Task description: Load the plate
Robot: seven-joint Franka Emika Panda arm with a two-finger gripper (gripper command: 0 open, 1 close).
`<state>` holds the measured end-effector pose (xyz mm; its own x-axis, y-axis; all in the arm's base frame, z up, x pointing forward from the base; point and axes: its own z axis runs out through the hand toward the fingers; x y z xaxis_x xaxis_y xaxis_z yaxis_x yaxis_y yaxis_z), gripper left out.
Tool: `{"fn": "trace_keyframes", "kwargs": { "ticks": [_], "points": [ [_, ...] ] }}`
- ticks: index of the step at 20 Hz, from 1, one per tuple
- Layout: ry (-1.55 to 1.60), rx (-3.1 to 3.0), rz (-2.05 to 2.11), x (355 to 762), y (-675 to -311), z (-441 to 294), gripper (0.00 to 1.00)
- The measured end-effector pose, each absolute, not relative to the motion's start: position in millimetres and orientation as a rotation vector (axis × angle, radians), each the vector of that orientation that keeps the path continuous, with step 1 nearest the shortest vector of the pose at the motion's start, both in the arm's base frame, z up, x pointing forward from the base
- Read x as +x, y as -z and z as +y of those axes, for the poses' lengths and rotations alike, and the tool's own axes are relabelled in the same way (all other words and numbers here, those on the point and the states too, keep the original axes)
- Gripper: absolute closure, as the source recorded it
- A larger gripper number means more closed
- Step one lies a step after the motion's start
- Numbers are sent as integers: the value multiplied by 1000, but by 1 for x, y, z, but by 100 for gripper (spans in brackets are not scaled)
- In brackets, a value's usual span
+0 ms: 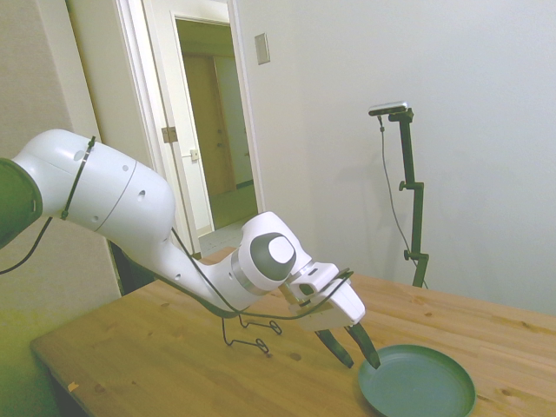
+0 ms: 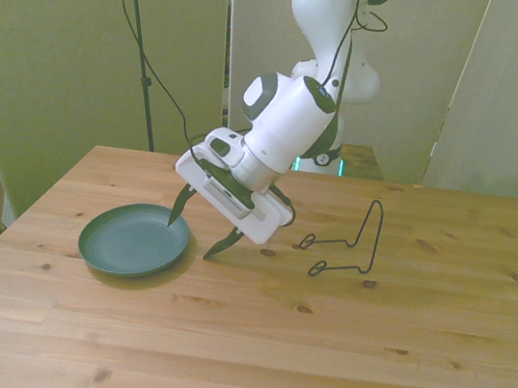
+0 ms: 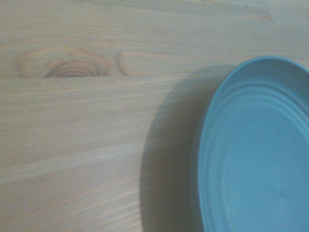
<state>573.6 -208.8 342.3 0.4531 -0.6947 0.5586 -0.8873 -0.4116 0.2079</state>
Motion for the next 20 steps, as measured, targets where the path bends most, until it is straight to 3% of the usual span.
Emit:
{"fn": "trace_keyframes", "kwargs": {
  "ticks": [20],
  "points": [
    [-473, 2240, -1353, 576, -335, -228, 100]
  ]
}}
